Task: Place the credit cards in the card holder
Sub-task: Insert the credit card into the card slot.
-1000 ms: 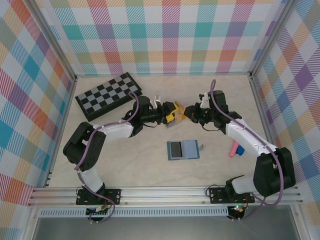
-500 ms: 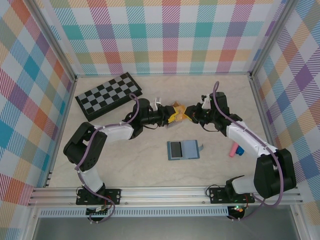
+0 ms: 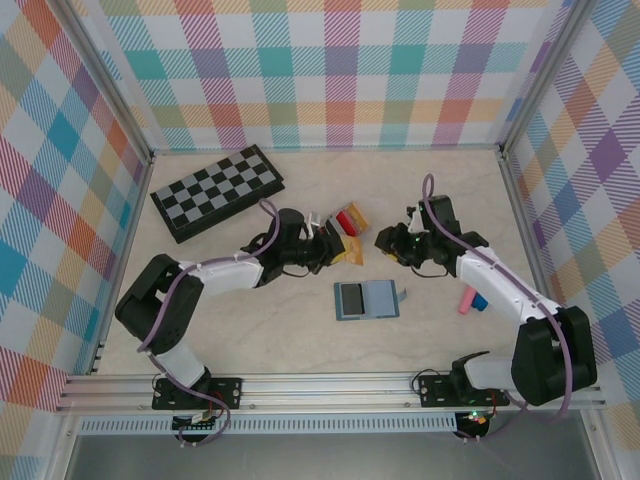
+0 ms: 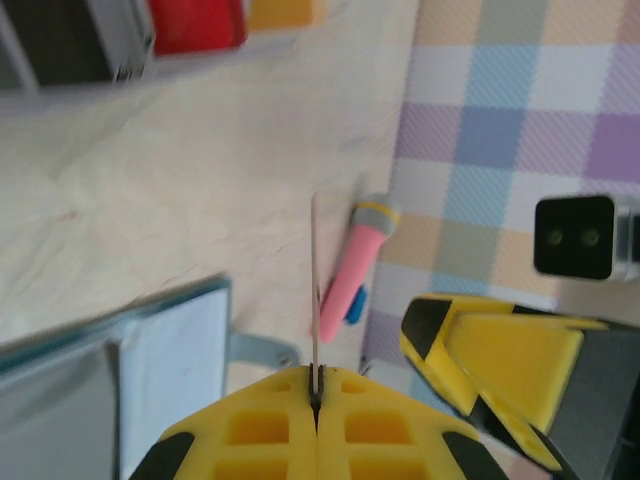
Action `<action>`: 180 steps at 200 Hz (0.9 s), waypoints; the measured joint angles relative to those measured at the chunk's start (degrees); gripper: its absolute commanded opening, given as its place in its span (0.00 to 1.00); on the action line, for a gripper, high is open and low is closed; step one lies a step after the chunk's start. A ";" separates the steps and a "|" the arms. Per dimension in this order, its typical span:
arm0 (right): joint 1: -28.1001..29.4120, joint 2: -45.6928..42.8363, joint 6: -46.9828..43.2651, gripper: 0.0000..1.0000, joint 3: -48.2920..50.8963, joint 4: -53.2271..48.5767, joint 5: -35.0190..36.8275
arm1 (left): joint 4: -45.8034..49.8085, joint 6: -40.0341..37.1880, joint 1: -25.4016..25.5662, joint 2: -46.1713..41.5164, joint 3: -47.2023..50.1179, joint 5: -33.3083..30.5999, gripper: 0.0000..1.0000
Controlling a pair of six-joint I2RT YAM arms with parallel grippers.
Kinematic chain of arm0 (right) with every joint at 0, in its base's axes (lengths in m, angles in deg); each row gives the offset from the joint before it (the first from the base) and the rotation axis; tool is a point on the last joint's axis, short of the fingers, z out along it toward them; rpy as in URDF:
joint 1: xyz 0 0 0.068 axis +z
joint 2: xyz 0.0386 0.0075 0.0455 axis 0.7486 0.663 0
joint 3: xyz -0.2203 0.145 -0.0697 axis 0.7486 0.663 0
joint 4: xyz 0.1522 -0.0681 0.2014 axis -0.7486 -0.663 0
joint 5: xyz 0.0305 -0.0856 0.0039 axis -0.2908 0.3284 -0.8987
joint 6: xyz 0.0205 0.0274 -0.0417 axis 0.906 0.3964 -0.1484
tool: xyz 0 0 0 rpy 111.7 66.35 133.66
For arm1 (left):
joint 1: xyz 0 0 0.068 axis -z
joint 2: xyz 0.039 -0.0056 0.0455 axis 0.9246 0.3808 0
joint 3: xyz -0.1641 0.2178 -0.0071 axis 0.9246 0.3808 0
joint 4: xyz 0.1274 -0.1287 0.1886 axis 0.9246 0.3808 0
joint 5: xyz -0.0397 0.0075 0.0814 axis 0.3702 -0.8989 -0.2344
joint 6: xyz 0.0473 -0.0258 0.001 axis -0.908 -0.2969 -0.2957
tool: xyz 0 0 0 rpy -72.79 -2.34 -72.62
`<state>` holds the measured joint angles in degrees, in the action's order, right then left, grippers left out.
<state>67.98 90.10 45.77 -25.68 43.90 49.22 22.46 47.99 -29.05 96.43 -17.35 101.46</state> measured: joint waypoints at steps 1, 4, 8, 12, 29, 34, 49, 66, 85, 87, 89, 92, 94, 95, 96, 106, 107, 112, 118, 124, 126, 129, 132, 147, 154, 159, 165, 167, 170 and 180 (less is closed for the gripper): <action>0.09 0.09 -0.28 0.28 0.11 -0.26 0.04 | 0.17 -0.13 0.13 -0.09 0.00 -0.11 0.00; 0.37 0.37 -0.98 0.27 0.35 -0.72 0.07 | 1.20 -0.92 0.70 -0.33 0.02 -0.48 0.00; 0.70 0.68 -1.25 0.27 0.63 -1.29 0.26 | 2.25 -1.53 1.46 -0.66 0.02 -1.05 0.00; 1.22 1.29 -2.01 0.27 1.01 -1.79 0.48 | 3.21 -2.36 2.36 -0.87 0.04 -1.62 0.00; 2.89 3.52 -3.69 0.28 2.91 -3.34 1.88 | 5.79 -4.48 5.40 -1.01 0.20 -3.50 0.00; 3.28 3.93 -4.07 0.28 3.72 -3.58 2.23 | 6.01 -4.83 6.19 -1.01 0.48 -4.02 0.00; 3.82 4.57 -5.27 0.27 5.75 -4.76 3.43 | 6.47 -5.66 8.04 -0.85 1.42 -5.46 0.00; 3.82 5.33 -6.73 0.27 6.67 -5.97 5.70 | 6.03 -6.01 9.81 0.07 2.23 -7.06 0.00; 3.80 6.03 -8.24 0.28 6.80 -6.62 7.98 | 5.22 -6.03 11.58 1.73 3.02 -8.57 0.00; 3.80 6.08 -8.31 0.28 6.80 -6.62 8.20 | 4.98 -6.01 11.72 1.84 3.17 -8.83 0.00; 3.80 6.10 -8.46 0.28 6.80 -6.64 8.35 | 4.92 -5.99 11.78 1.92 3.28 -8.94 0.00; 3.80 6.21 -8.66 0.28 6.80 -6.62 8.63 | 4.46 -5.99 12.02 2.14 3.63 -9.22 0.00; 3.80 6.21 -8.76 0.28 6.80 -6.64 8.79 | 4.31 -5.99 12.07 2.19 3.78 -9.31 0.00; 3.80 6.27 -8.90 0.28 6.80 -6.62 8.92 | 4.17 -5.99 12.13 2.25 3.89 -9.40 0.00; 3.80 6.29 -8.94 0.28 6.80 -6.62 8.98 | 4.11 -5.99 12.17 2.29 3.96 -9.44 0.00; 3.80 6.58 -9.55 0.28 6.80 -6.62 9.92 | 3.50 -5.95 12.57 2.82 4.76 -10.12 0.00; 3.80 6.58 -9.57 0.28 6.80 -6.64 9.97 | 3.48 -5.95 12.57 2.86 4.81 -10.19 0.00; 3.80 6.84 -9.86 0.28 6.80 -6.67 10.47 | 3.06 -5.92 12.68 3.15 5.09 -10.45 0.00; 3.80 7.08 -10.03 0.28 6.82 -6.67 11.02 | 2.69 -5.88 12.74 3.50 5.31 -10.86 0.00; 3.80 7.30 -10.29 0.28 6.86 -6.69 11.65 | 2.62 -5.79 12.79 3.85 5.35 -11.04 0.00; 3.80 7.39 -10.40 0.28 6.86 -6.69 11.85 | 2.56 -5.77 12.79 3.96 5.35 -11.15 0.00; 3.80 7.50 -10.49 0.28 6.88 -6.73 12.11 | 2.47 -5.77 12.81 4.09 5.35 -11.26 0.00; 3.80 7.58 -10.64 0.28 6.91 -6.73 12.37 | 2.40 -5.77 12.83 4.22 5.35 -11.34 0.00; 3.80 8.04 -11.02 0.28 7.26 -6.69 13.29 | 1.60 -5.77 12.90 4.66 5.35 -11.87 0.00; 3.80 8.35 -11.17 0.28 7.52 -6.58 13.53 | 1.09 -5.77 12.96 4.83 5.35 -11.96 0.00; 3.78 8.61 -11.19 0.28 7.69 -6.58 13.51 | 0.79 -5.77 13.00 4.94 5.35 -12.00 0.00; 3.80 9.01 -11.19 0.27 7.91 -6.54 13.57 | 0.55 -5.77 13.07 5.05 5.35 -12.09 0.00; 3.80 9.16 -11.17 0.27 7.98 -6.56 13.55 | 0.46 -5.77 13.07 5.09 5.35 -12.15 0.00; 3.80 9.38 -11.17 0.27 8.04 -6.56 13.60 | 0.24 -5.77 13.11 5.18 5.35 -12.17 0.00; 3.74 9.84 -11.17 0.27 8.11 -6.49 13.73 | -0.46 -5.77 13.11 5.57 5.35 -12.17 0.00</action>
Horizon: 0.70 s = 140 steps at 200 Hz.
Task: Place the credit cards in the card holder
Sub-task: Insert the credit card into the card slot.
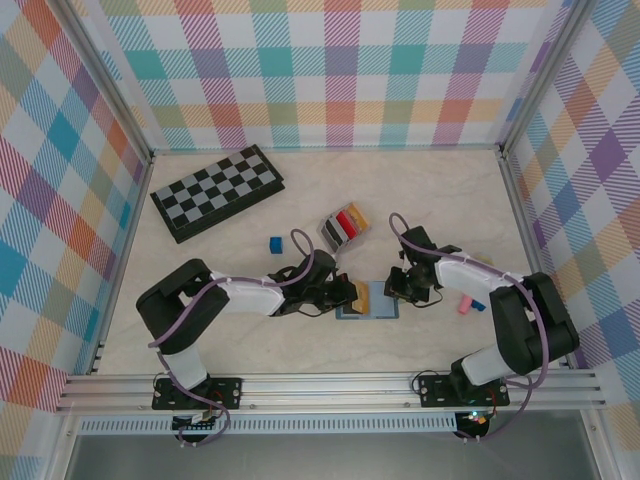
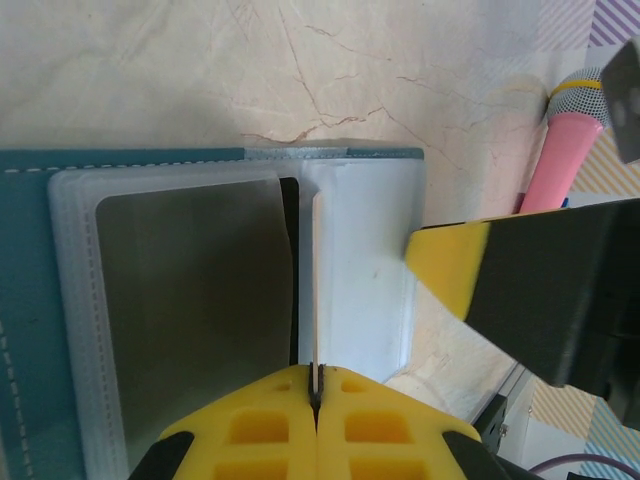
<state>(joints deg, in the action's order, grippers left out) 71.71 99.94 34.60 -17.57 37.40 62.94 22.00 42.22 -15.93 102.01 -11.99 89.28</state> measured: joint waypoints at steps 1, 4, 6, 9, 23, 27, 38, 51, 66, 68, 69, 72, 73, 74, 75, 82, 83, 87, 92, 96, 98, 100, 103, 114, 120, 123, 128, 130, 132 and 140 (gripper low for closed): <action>-0.04 0.00 0.00 0.27 0.00 0.02 0.00 | -0.02 0.00 0.00 0.02 0.00 0.00 0.00; -0.04 0.00 0.02 0.27 0.00 0.02 0.00 | -0.31 0.00 0.00 0.22 0.00 0.00 0.00; -0.04 -0.02 0.02 0.27 0.00 0.02 0.02 | -0.33 0.00 0.00 0.26 0.00 -0.02 0.00; -0.04 -0.02 0.02 0.27 0.00 0.02 0.07 | -0.46 0.02 0.00 0.37 0.00 -0.02 0.00; -0.04 0.00 0.04 0.27 0.00 0.00 0.24 | -1.42 0.02 0.00 1.14 0.00 0.00 0.00; -0.04 0.04 0.04 0.26 0.00 0.00 0.24 | -1.73 0.04 0.00 1.40 0.00 0.00 0.00; -0.04 0.22 0.11 0.26 0.00 0.04 0.22 | -2.54 0.07 0.02 1.92 0.00 0.02 0.00; -0.04 0.33 0.24 0.26 0.00 0.09 0.22 | -3.50 0.22 0.09 2.49 0.00 0.04 0.00; -0.04 0.33 0.44 0.27 0.00 0.09 0.22 | -4.63 0.24 0.11 3.17 0.00 0.31 0.00; -0.04 0.33 0.44 0.27 0.00 0.09 0.22 | -4.74 0.26 0.11 3.26 0.00 0.31 0.00; -0.04 0.33 0.44 0.27 0.00 0.09 0.22 | -4.76 0.26 0.11 3.28 0.00 0.33 0.00; -0.04 0.33 0.44 0.27 0.00 0.09 0.22 | -4.85 0.26 0.13 3.39 0.00 0.39 0.00; -0.04 0.33 0.44 0.27 0.00 0.09 0.22 | -4.87 0.26 0.15 3.41 0.00 0.42 0.00; -0.04 0.33 0.44 0.27 0.00 0.09 0.22 | -4.94 0.26 0.15 3.48 0.00 0.44 0.00; -0.04 0.33 0.46 0.27 0.00 0.09 0.22 | -4.98 0.26 0.15 3.50 0.00 0.44 0.00; -0.04 0.33 0.44 0.27 0.00 0.11 0.22 | -5.44 0.26 0.20 3.76 0.00 0.50 0.00; -0.04 0.33 0.46 0.27 0.00 0.11 0.20 | -5.51 0.28 0.20 3.80 0.00 0.52 0.00; -0.04 0.35 0.46 0.27 0.00 0.11 0.20 | -5.77 0.31 0.22 3.96 0.00 0.59 0.00; -0.04 0.39 0.46 0.27 0.00 0.13 0.17 | -5.95 0.37 0.24 4.09 0.00 0.74 0.00; -0.04 0.44 0.46 0.27 0.00 0.13 0.15 | -6.05 0.42 0.24 4.13 0.00 0.90 0.00; -0.04 0.44 0.48 0.27 0.00 0.17 0.15 | -6.05 0.46 0.24 4.15 0.00 0.90 0.01; -0.04 0.46 0.48 0.27 0.00 0.17 0.15 | -6.08 0.46 0.24 4.17 0.00 0.92 0.01; -0.04 0.48 0.52 0.27 0.00 0.17 0.13 | -6.12 0.46 0.24 4.17 -0.02 0.94 0.01; -0.07 0.48 0.72 0.27 0.00 0.28 0.00 | -6.10 0.46 0.31 4.17 -0.07 0.94 0.02; -0.07 0.48 0.92 0.27 0.02 0.33 -0.02 | -6.10 0.46 0.33 4.17 -0.11 0.94 0.03; -0.07 0.48 1.03 0.27 0.02 0.33 -0.04 | -6.05 0.46 0.33 4.17 -0.13 0.94 0.03; -0.13 0.48 1.18 0.27 0.02 0.35 -0.13 | -5.99 0.46 0.33 4.17 -0.20 0.94 0.04; -0.17 0.48 1.36 0.27 0.02 0.37 -0.20 | -5.97 0.46 0.35 4.20 -0.22 0.94 0.04; -0.17 0.50 1.36 0.27 0.02 0.37 -0.22 | -5.90 0.46 0.35 4.20 -0.26 0.94 0.04; -0.28 0.59 1.60 0.27 0.02 0.42 -0.31 | -5.64 0.42 0.42 4.31 -0.59 0.94 0.06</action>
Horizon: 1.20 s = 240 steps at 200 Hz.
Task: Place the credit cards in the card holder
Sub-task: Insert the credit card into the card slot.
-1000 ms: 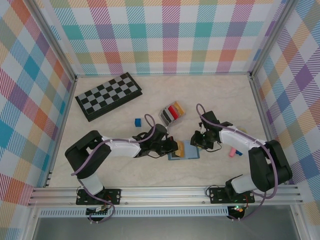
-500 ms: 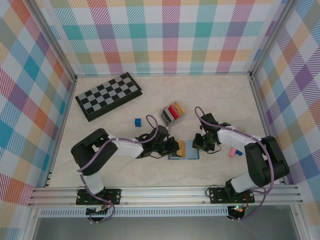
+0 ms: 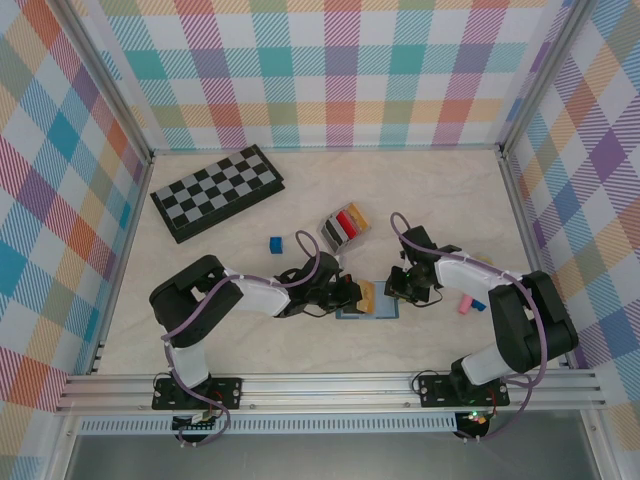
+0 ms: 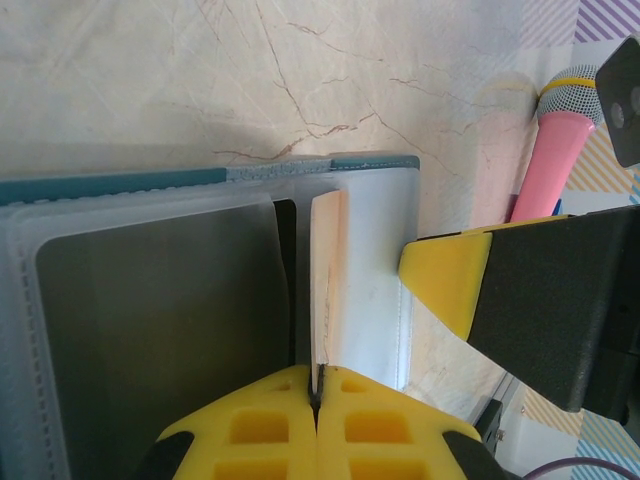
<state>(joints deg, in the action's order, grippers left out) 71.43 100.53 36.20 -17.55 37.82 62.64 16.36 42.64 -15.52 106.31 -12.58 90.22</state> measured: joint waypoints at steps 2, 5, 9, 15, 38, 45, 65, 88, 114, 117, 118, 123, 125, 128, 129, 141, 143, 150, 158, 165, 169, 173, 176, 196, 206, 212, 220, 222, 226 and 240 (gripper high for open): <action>-0.02 0.00 0.07 0.27 0.00 0.00 -0.04 | 0.09 0.00 0.02 0.04 -0.13 0.00 0.06; -0.04 0.04 0.13 0.27 0.00 0.02 -0.11 | 0.24 -0.02 0.07 0.11 -0.31 0.00 0.06; -0.09 0.04 0.17 0.27 0.00 0.07 -0.15 | 0.68 -0.02 0.15 0.22 -0.66 -0.04 0.06; -0.09 0.04 0.31 0.27 0.02 0.09 -0.20 | 1.46 -0.17 0.33 0.39 -1.22 -0.07 0.07; -0.15 0.02 0.63 0.27 0.11 0.28 -0.37 | 4.57 -0.85 1.11 1.20 -3.78 -0.50 0.12; -0.15 -0.04 0.92 0.27 0.20 0.35 -0.42 | 5.62 -1.14 1.31 1.42 -4.52 -0.61 0.14; -0.15 -0.61 1.70 0.27 0.76 0.94 -0.55 | 8.96 -2.05 1.73 2.54 -6.69 -0.98 0.20; -0.22 -1.16 2.29 0.27 1.31 1.51 -0.55 | 12.09 -3.13 2.08 2.80 -8.70 -1.22 0.26; -0.20 -1.51 2.75 0.28 1.40 1.53 -0.33 | 16.24 -4.61 2.69 2.80 -10.69 -2.80 0.28; -0.17 -1.53 2.75 0.28 1.40 1.53 -0.33 | 16.61 -4.70 2.71 2.80 -10.84 -3.04 0.29; -0.17 -1.53 2.78 0.28 1.40 1.53 -0.33 | 16.65 -4.72 2.73 2.80 -10.86 -3.08 0.29; -0.17 -1.60 2.78 0.29 1.40 1.49 -0.31 | 17.29 -5.05 2.80 2.75 -11.10 -3.30 0.30; -0.17 -1.60 2.78 0.29 1.40 1.46 -0.26 | 17.53 -5.16 2.80 2.75 -11.21 -3.39 0.30; -0.15 -1.64 2.78 0.29 1.40 1.42 -0.20 | 17.88 -5.35 2.86 2.73 -11.34 -3.54 0.30; -0.13 -1.66 2.75 0.29 1.40 1.42 -0.13 | 17.94 -5.38 2.91 2.71 -11.43 -3.63 0.30; -0.07 -1.77 2.75 0.29 1.40 1.38 0.15 | 19.02 -6.05 3.04 2.51 -11.72 -4.17 0.33; -0.07 -1.77 2.75 0.29 1.40 1.38 0.22 | 19.15 -6.03 3.08 2.49 -11.76 -4.20 0.33; -0.02 -1.81 2.73 0.29 1.40 1.38 0.35 | 19.76 -6.32 3.15 2.36 -11.96 -4.39 0.33; -0.02 -1.81 2.73 0.29 1.40 1.36 0.52 | 20.59 -6.71 3.32 2.32 -12.28 -4.66 0.34; -0.02 -1.81 2.73 0.29 1.40 1.38 0.55 | 21.22 -6.93 3.41 2.32 -12.72 -4.79 0.35; -0.02 -1.81 2.73 0.29 1.40 1.38 0.55 | 21.84 -7.28 3.48 2.32 -13.03 -4.83 0.36; -0.02 -1.81 2.75 0.29 1.40 1.40 0.55 | 22.56 -7.48 3.54 2.34 -13.40 -4.85 0.36; -0.02 -1.81 2.75 0.29 1.44 1.42 0.52 | 22.99 -7.61 3.56 2.38 -13.62 -4.92 0.37; -0.02 -1.88 2.93 0.29 1.95 2.08 0.11 | 25.81 -8.37 3.89 3.37 -16.00 -5.01 0.41; -0.09 -2.10 2.99 0.28 2.27 2.43 -0.09 | 27.36 -8.74 4.11 4.13 -17.57 -5.03 0.42; -0.09 -2.25 3.08 0.29 2.38 2.56 -0.15 | 28.26 -9.05 4.28 4.59 -18.53 -5.03 0.42; -0.09 -2.32 3.17 0.29 2.47 2.73 -0.20 | 29.31 -9.53 4.57 5.14 -19.65 -5.20 0.45; -0.09 -2.34 3.19 0.29 2.49 2.73 -0.17 | 29.66 -9.77 4.68 5.29 -19.98 -5.22 0.45; -0.09 -2.34 3.19 0.29 2.51 2.75 -0.17 | 30.21 -9.88 4.85 5.55 -20.55 -5.42 0.46; -0.09 -2.47 3.21 0.29 2.54 2.75 -0.17 | 32.02 -10.60 5.31 6.16 -22.12 -5.88 0.46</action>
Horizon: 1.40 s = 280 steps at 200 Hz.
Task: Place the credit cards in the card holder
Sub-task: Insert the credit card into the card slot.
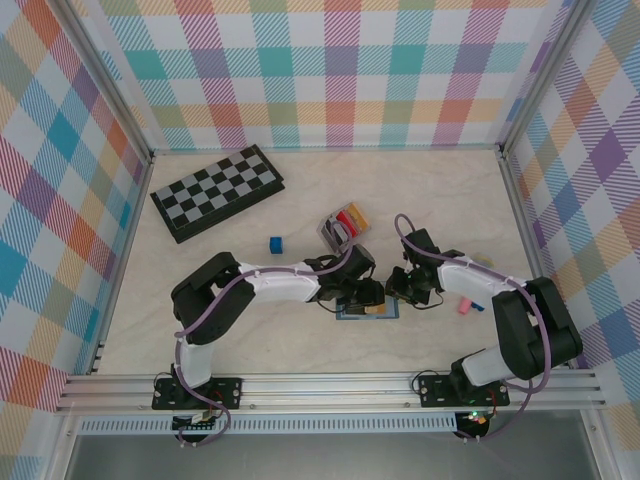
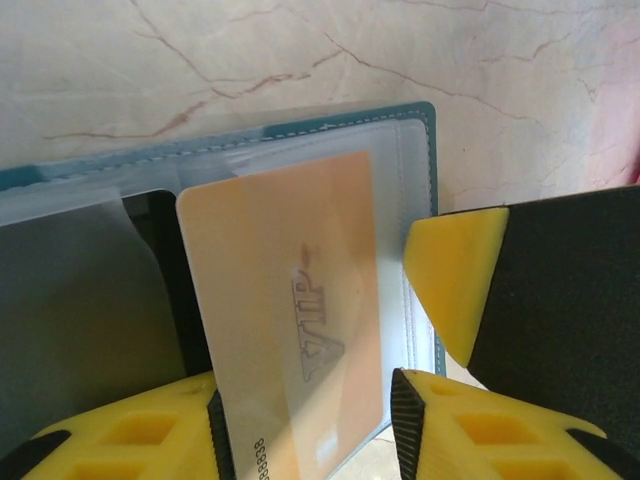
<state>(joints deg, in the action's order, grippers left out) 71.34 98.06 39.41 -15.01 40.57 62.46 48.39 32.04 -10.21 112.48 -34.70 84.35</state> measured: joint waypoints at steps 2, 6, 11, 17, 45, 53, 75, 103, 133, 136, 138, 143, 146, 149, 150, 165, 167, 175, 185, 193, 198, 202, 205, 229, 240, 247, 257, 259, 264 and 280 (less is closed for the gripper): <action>0.00 0.00 0.02 0.29 0.00 0.00 0.00 | 0.24 -0.15 0.07 0.09 -0.22 0.00 0.46; 0.00 0.00 0.04 0.29 0.00 0.00 0.04 | 0.81 -0.20 0.20 0.24 -0.57 -0.20 0.47; 0.00 0.00 0.09 0.29 0.04 0.00 0.04 | 1.25 -0.35 0.26 0.31 -0.85 -0.42 0.49; 0.00 -0.09 0.17 0.29 0.13 0.04 0.04 | 1.77 -0.48 0.28 0.33 -1.03 -0.63 0.50; 0.00 -0.37 0.28 0.29 0.35 0.26 0.04 | 3.04 -0.79 0.28 0.33 -1.49 -0.79 0.53; 0.00 -0.37 0.39 0.29 0.35 0.28 0.02 | 3.08 -0.81 0.28 0.33 -1.51 -0.79 0.55; -0.07 -0.37 0.63 0.29 0.37 0.24 0.00 | 3.52 -1.03 0.28 0.33 -1.79 -0.63 0.56; -0.13 -0.83 1.62 0.28 0.90 0.66 0.07 | 4.13 -1.68 0.28 0.35 -2.23 -0.59 0.56; -0.13 -1.20 2.19 0.25 1.38 1.07 0.31 | 5.51 -3.17 0.28 1.03 -3.54 -0.13 0.55; -0.13 -1.22 2.27 0.25 1.42 1.09 0.28 | 5.73 -3.30 0.28 1.14 -3.74 -0.09 0.55; -0.15 -1.25 2.34 0.25 1.44 1.11 0.28 | 5.86 -3.41 0.28 1.20 -3.87 -0.04 0.55; -0.17 -1.27 2.45 0.24 1.49 1.18 0.26 | 6.21 -3.56 0.28 1.38 -4.20 0.07 0.54; -0.17 -1.29 2.62 0.24 1.55 1.25 0.28 | 6.47 -3.67 0.28 1.46 -4.44 0.13 0.54; -0.17 -1.29 2.67 0.24 1.57 1.27 0.28 | 6.67 -3.80 0.28 1.60 -4.61 0.22 0.54; -0.17 -1.29 2.73 0.24 1.60 1.27 0.26 | 6.75 -3.82 0.28 1.64 -4.72 0.24 0.54; -0.35 -1.44 3.17 0.23 1.88 1.57 0.20 | 6.99 -4.28 0.28 2.05 -5.25 0.50 0.54; -0.35 -1.49 3.19 0.23 1.92 1.62 0.17 | 6.99 -4.39 0.28 2.05 -5.25 0.52 0.54; -0.37 -1.55 3.32 0.22 2.05 1.86 0.07 | 6.93 -4.50 0.28 2.08 -5.25 0.68 0.54; -0.39 -1.60 3.54 0.22 2.19 2.03 0.00 | 6.86 -4.63 0.28 2.16 -5.25 0.85 0.54; -0.42 -1.60 3.76 0.22 2.25 2.16 -0.11 | 6.84 -4.63 0.28 2.19 -5.29 0.92 0.54; -0.44 -1.60 3.87 0.22 2.27 2.21 -0.17 | 6.84 -4.63 0.28 2.19 -5.29 0.92 0.54; -0.48 -1.64 4.00 0.23 2.32 2.23 -0.17 | 6.84 -4.63 0.28 2.19 -5.31 0.92 0.55; -0.50 -1.68 4.09 0.23 2.36 2.27 -0.17 | 6.84 -4.63 0.28 2.21 -5.31 0.92 0.55; -0.57 -1.97 4.33 0.24 2.60 2.43 -0.17 | 6.91 -4.85 0.26 2.21 -5.31 0.92 0.57; -0.66 -2.01 4.35 0.24 2.60 2.34 -0.17 | 7.02 -4.94 0.26 2.21 -5.33 0.85 0.58; -0.66 -2.12 4.33 0.25 2.60 2.14 -0.13 | 7.13 -5.07 0.26 2.19 -5.35 0.70 0.60; -0.66 -2.34 4.50 0.26 2.60 1.66 0.00 | 7.58 -5.51 0.28 1.84 -5.33 0.22 0.62; -0.66 -2.34 4.48 0.26 2.60 1.62 0.04 | 7.78 -5.53 0.31 1.81 -5.33 0.07 0.63; -0.66 -2.47 4.52 0.26 2.60 1.40 0.02 | 8.07 -5.79 0.35 1.49 -5.31 -0.31 0.64; -0.52 -2.64 4.68 0.27 2.56 0.85 0.04 | 8.35 -6.25 0.83 0.46 -4.66 -1.88 0.67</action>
<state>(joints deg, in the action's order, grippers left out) 70.82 95.41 44.09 -12.45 41.43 62.51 56.73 25.79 -9.38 112.93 -39.36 82.47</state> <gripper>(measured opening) 0.260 0.654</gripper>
